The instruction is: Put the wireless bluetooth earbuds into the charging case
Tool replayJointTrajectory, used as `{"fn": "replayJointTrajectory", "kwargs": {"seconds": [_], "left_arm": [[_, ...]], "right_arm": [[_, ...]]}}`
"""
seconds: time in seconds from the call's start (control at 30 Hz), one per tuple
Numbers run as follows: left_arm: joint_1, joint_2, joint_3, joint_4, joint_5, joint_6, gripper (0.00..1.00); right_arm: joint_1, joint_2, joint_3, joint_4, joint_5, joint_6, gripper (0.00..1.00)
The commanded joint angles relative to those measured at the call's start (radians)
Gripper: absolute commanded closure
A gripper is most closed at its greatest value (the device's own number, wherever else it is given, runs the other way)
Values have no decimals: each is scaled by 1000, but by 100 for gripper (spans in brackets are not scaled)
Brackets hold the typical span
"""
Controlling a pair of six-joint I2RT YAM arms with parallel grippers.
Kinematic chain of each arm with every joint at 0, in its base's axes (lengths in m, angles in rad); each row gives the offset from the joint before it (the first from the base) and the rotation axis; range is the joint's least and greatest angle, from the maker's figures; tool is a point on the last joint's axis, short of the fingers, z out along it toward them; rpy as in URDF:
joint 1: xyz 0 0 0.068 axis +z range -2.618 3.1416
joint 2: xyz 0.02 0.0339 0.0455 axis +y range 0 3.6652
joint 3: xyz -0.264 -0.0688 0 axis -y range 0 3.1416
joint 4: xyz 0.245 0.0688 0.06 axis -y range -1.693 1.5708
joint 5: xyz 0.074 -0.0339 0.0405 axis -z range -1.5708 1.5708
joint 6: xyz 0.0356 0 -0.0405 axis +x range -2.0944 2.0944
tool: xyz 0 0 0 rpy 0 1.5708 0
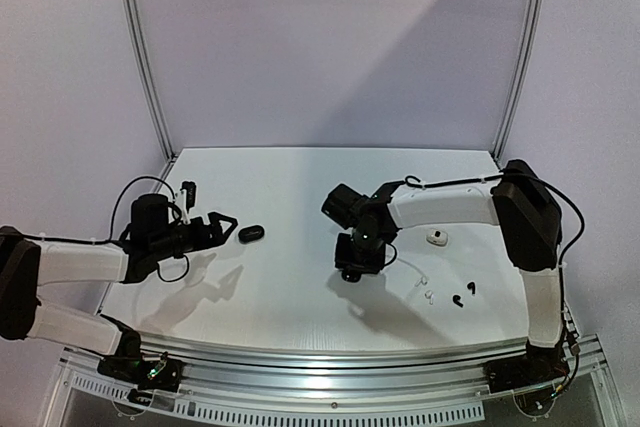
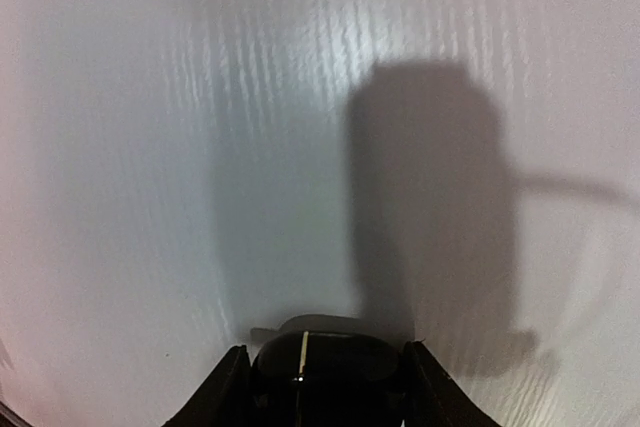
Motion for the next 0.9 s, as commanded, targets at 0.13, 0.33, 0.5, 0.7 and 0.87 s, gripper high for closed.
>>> {"fn": "replayJointTrajectory", "kwargs": {"seconds": [0.13,0.33,0.5,0.7,0.87], "left_arm": [[8,-56,-40,41,-21,30,1],[11,-73,-45,42,-24,41,1],[12,-73,-47,43,-18,38,1],[12,-88,-37,10,-6,48,1],[11,-100,-34,30,46,65,2]], "right_arm": [[0,79,177,-195,-61,-119,29],[-31,-2,263,-273,-11,-333,29],[-101,-46,245,-247,-19,-446,39],[-129,39,230,-257,-14,-489,90],[-127,61,148,-112,-136,-478,99]]}}
